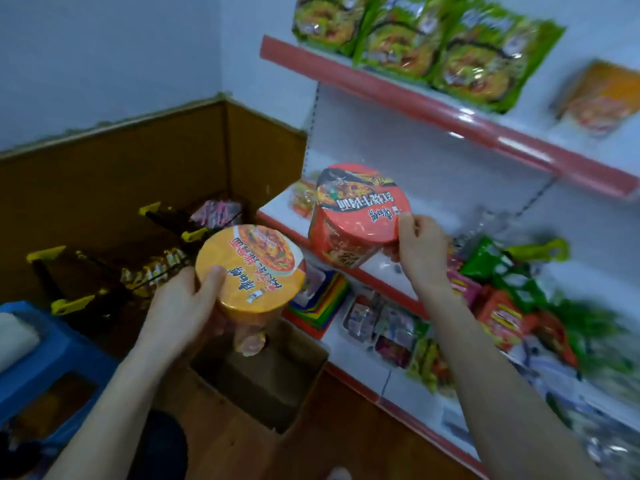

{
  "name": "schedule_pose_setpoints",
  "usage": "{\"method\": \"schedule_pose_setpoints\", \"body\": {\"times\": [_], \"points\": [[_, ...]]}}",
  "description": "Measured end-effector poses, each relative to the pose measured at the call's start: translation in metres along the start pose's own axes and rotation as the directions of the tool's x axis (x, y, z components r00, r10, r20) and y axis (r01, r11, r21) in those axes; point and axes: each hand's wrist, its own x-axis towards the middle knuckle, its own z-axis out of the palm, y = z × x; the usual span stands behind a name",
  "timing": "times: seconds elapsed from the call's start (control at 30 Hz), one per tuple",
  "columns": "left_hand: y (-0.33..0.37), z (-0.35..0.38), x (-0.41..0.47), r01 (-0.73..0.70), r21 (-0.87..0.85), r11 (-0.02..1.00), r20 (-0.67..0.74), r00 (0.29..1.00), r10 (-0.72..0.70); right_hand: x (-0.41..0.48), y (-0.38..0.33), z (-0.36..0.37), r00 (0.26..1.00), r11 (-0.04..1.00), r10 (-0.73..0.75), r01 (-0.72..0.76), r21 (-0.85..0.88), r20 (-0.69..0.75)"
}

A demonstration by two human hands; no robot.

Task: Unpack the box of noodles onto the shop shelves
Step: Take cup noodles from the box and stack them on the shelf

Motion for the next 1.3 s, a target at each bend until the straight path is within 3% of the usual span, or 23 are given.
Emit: {"method": "schedule_pose_setpoints", "body": {"times": [0.23,0.57,0.73,0.93,1.3], "points": [[0.086,0.018,-0.031,-0.237,-0.053,0.97,0.171,0.955,0.243,-0.035,0.007,-0.135,0.947,0.992,0.071,-0.1,-0.079,-0.312],[0.212,0.118,-0.108,-0.459,-0.252,0.852,0.349,0.778,0.522,-0.096,0.049,-0.331,0.783,0.97,0.137,-0.23,-0.079,-0.606],[0.264,0.189,-0.177,-0.463,-0.337,0.82,0.466,0.674,0.573,-0.137,0.088,-0.433,0.727,0.962,0.145,-0.261,-0.076,-0.671],[0.33,0.258,-0.247,-0.479,-0.423,0.769,0.469,0.611,0.638,-0.163,0.128,-0.539,0.66,0.967,0.153,-0.254,-0.028,-0.736],[0.462,0.338,-0.271,-0.473,-0.543,0.694,0.412,0.57,0.711,-0.112,0.182,-0.645,0.543,0.978,0.187,-0.186,0.1,-0.819]]}}
